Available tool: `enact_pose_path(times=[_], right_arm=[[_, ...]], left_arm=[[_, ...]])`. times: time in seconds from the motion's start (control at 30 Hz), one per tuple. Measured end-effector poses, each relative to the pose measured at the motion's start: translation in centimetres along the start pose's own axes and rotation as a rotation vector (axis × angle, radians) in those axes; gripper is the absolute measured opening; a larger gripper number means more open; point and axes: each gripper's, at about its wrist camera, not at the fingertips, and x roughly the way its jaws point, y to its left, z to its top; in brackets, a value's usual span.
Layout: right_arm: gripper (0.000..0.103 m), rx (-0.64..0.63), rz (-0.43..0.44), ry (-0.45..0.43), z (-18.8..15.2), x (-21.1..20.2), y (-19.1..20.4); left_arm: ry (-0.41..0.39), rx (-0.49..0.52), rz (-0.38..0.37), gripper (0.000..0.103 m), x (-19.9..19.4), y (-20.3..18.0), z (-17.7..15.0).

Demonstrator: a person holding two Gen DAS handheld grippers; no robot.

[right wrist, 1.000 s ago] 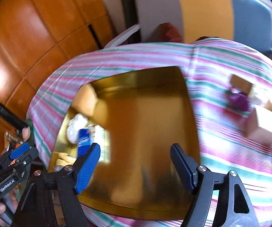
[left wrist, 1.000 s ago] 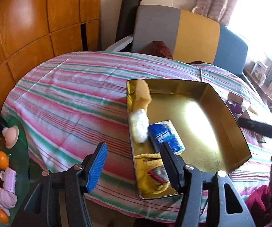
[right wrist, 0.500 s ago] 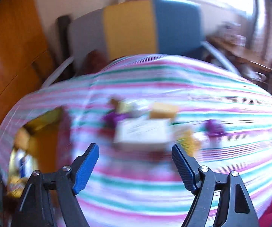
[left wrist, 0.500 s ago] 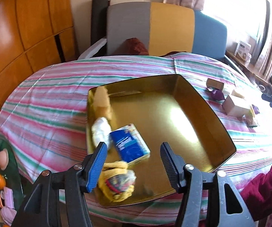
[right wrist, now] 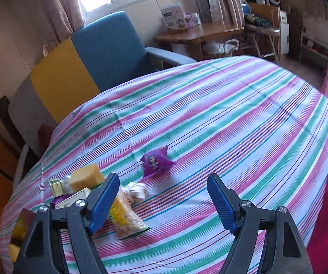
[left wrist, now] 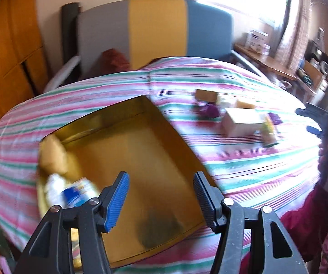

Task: Organize objects
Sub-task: 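Grasp the white medicine box with the left gripper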

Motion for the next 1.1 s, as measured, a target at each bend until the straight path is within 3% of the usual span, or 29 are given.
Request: enact_pose_path(times=[0.3, 0.37, 0.43, 0.63, 0.83, 1.1], right_arm=[[0.083, 0.035, 0.040, 0.063, -0.7, 0.8, -0.6], [0.084, 0.040, 0.049, 0.070, -0.7, 0.9, -0.6], [0.085, 0.044, 0.057, 0.075, -0.7, 0.9, -0.6], [0.085, 0.048, 0.085, 0.092, -0.8, 1.0, -0.5], [0.085, 0.086, 0.111, 0.105, -0.8, 1.1, -1.1], [0.086, 0.105, 0.136, 0.138, -0.9, 1.8, -1.3]], left_arm=[[0.070, 0.195, -0.119, 0.061, 4.2, -8.1, 3.0], [0.089, 0.223, -0.130, 0.064, 5.2, -8.9, 3.5], [0.117, 0.270, -0.149, 0.073, 6.5, -9.9, 4.0], [0.136, 0.434, -0.155, 0.081, 9.3, -12.6, 5.9], [0.142, 0.633, -0.144, 0.082, 12.4, -16.5, 8.1], [0.197, 0.736, -0.165, 0.082, 16.6, -18.9, 9.8]])
